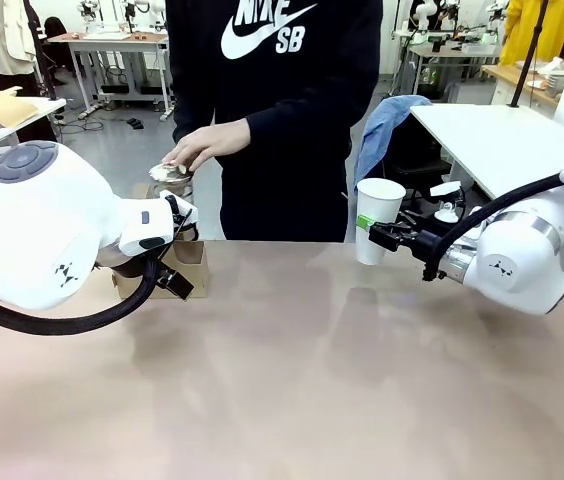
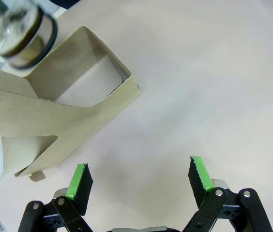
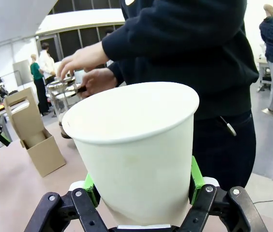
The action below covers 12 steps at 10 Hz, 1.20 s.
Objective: Pour a drink into a cup and package it in a carrier.
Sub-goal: When a person places the Paper Cup Lid on the 600 ml Paper Cup , lift the 600 ml Paper Cup.
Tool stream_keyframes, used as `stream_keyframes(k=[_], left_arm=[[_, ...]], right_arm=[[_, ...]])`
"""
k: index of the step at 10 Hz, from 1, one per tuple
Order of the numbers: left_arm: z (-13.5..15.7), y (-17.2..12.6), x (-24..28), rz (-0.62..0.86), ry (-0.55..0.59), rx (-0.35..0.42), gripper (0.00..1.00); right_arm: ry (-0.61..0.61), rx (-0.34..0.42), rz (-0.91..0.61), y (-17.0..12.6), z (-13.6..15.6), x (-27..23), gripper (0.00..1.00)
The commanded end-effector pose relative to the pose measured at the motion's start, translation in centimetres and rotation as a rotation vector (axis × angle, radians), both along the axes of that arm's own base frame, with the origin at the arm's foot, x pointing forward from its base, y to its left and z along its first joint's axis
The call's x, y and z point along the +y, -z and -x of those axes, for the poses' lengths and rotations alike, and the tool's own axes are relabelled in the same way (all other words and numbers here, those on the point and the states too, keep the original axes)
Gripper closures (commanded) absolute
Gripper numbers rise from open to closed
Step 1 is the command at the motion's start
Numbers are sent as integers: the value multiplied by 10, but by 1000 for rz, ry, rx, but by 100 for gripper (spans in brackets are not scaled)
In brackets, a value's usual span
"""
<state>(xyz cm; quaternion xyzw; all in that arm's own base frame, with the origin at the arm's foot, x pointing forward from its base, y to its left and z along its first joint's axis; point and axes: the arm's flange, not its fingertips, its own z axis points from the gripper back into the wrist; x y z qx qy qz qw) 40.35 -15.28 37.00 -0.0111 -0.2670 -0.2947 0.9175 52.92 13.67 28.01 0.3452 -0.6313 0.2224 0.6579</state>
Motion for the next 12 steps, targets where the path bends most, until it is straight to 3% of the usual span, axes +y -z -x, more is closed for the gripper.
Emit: stream_keyframes(k=[1,12], left_arm=[[0,0,1,3,-1,0,0],[0,0,1,3,-1,0,0]], right_arm=[[-4,-7,-4,-6,2,3,20],[-4,-7,-4,-6,2,3,20]])
